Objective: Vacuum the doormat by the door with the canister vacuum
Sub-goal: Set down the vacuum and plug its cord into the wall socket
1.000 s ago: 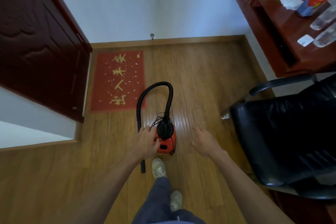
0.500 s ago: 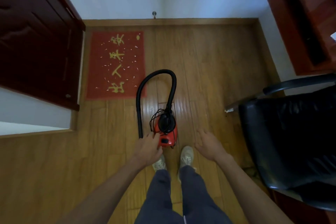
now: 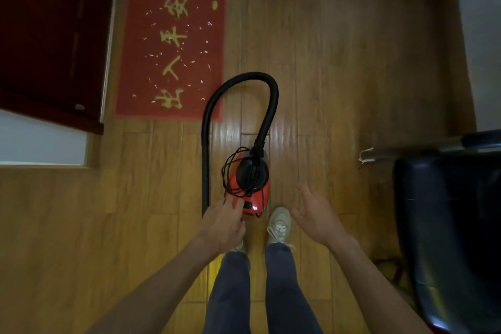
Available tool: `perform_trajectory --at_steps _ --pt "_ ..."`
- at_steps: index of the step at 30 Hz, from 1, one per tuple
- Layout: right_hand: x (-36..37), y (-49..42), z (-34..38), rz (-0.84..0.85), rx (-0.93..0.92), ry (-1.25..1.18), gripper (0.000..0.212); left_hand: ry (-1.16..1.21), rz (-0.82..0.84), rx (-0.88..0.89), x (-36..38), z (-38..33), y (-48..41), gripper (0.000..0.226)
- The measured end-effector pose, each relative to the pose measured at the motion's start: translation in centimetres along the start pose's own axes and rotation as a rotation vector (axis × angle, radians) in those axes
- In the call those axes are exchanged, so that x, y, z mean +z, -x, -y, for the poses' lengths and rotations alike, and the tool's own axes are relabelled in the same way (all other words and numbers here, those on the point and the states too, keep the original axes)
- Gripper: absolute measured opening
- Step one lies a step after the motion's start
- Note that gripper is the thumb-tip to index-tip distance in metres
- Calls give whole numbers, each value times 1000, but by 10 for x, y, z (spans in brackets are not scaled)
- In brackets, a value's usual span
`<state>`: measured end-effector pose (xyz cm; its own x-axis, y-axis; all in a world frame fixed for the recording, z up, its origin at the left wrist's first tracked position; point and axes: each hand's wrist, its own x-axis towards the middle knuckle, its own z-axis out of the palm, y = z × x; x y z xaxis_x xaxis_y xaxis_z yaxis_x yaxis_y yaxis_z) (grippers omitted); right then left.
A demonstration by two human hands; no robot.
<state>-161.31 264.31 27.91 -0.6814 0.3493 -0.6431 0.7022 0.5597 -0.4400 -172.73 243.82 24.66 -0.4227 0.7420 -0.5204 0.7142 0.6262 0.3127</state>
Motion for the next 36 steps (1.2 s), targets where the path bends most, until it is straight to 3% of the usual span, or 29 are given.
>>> perform_trajectory --at_steps 5,10,15,18,23,29,36 --pt "23 -51 -26 50 27 4 22 31 21 -51 30 10 -42 35" --pt "40 -99 -43 98 47 -45 33 60 15 -89 59 22 -86 36" --pt "56 -149 -58 129 32 -54 30 105 14 -126 89 31 -133 29" --pt "65 -178 -64 111 -11 -57 39 149 1 -173 103 32 -162 28" --pt "87 -231 -72 64 -57 -88 23 170 -30 -231 129 33 -201 31" --pt "121 -284 -80 40 -84 -115 30 212 -60 -273 164 35 -229 41" --pt "152 -338 -81 -35 -12 -205 19 260 -167 -342 189 35 -251 39"
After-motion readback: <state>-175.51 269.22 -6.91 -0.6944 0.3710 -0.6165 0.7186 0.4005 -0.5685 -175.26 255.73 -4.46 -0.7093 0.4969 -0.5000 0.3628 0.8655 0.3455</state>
